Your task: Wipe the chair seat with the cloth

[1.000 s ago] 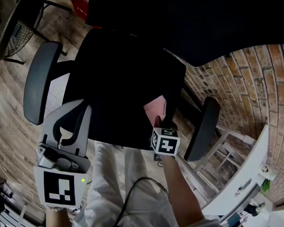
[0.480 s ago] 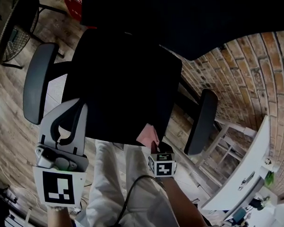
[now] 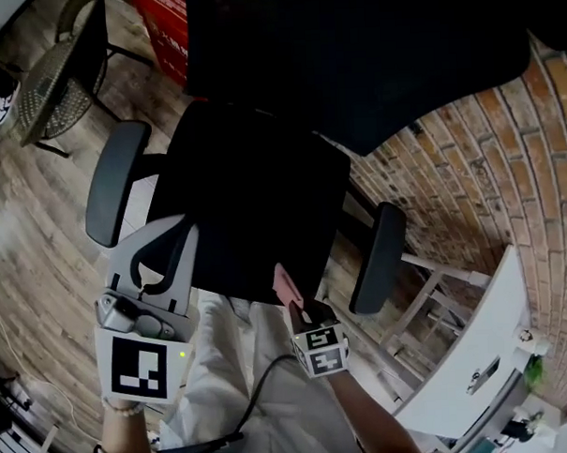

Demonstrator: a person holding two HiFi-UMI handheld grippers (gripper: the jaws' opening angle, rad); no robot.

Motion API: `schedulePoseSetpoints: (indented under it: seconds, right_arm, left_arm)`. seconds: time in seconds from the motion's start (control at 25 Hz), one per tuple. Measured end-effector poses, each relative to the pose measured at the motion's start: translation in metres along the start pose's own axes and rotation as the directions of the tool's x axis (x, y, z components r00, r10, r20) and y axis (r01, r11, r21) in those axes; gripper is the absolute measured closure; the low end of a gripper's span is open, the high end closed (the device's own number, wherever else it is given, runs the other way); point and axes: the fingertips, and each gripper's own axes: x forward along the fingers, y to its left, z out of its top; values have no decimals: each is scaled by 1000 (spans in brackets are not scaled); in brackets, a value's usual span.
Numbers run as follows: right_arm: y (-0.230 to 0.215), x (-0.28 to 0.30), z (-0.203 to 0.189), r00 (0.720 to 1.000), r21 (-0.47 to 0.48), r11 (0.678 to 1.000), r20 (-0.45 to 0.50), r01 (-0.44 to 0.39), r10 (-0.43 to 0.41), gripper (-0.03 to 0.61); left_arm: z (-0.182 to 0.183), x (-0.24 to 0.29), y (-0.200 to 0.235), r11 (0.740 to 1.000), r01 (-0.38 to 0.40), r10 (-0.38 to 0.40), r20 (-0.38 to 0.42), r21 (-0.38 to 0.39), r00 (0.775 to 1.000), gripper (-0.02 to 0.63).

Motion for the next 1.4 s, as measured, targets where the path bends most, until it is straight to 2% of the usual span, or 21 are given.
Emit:
schedulePoseSetpoints:
  seconds: [0.16,0.4,0.6,0.8,0.92,1.12,1.4]
  right_arm:
    - [19,-45,63,991,-111,994,132,-22,36,523]
    - [15,-114,139,951,-119,993,304,-25,60,523]
    - [13,-176,193,902,-160,987,427,9,61,523]
    - [10,-238,244,826,-210,976,560,64,66,523]
    - [15,-269,260,794,-264,959,603,100,83,523]
    - [29,-308,284,732,-321,940,667,116,137,523]
    - [42,-337,303,677,-364,924,710,117,194,523]
  left_arm:
    - [46,-23,0,1000,-10,10,45,-8,999,595]
    - [97,-50,3,997,-74,76,71,-29,995,595]
    - [136,-84,14,991,-132,132,100,-3,986,595]
    - [170,-112,24,981,-191,187,128,18,974,595]
    - [184,-124,21,977,-214,212,136,-1,968,595]
    - [202,-135,15,973,-230,222,149,37,964,595]
    - [211,-146,16,960,-278,276,162,-11,947,595]
